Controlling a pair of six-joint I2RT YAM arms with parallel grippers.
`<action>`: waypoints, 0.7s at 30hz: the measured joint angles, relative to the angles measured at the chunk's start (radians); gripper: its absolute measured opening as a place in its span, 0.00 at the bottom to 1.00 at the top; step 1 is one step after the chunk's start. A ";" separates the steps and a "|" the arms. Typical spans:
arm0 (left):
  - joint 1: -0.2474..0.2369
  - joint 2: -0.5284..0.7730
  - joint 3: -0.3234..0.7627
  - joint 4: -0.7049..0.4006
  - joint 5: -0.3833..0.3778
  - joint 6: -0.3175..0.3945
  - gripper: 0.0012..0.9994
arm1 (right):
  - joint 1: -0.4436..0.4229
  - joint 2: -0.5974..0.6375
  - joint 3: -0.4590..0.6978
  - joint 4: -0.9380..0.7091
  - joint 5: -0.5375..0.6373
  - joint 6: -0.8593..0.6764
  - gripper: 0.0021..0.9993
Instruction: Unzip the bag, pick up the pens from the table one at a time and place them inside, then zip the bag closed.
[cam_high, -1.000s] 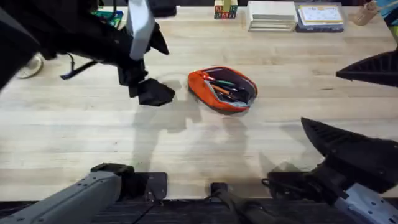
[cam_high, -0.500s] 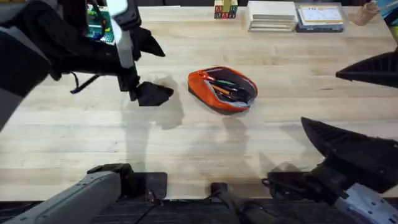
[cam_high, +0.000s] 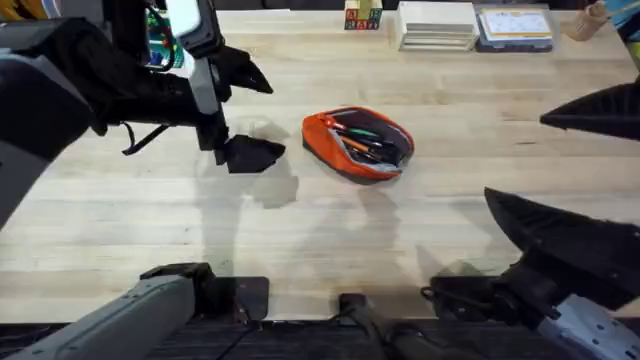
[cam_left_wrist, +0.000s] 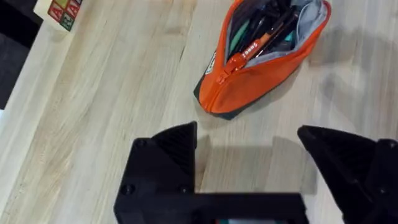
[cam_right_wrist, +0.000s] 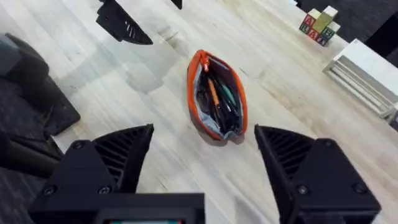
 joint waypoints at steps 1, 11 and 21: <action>0.000 0.000 0.000 0.000 0.001 0.000 0.99 | 0.000 0.000 0.000 0.004 0.000 0.000 1.00; 0.000 0.016 0.000 0.030 0.005 0.003 0.99 | 0.000 0.018 0.003 0.085 -0.001 0.101 1.00; 0.000 0.122 0.000 0.065 0.005 0.003 0.99 | 0.000 0.244 0.005 0.212 -0.016 0.268 1.00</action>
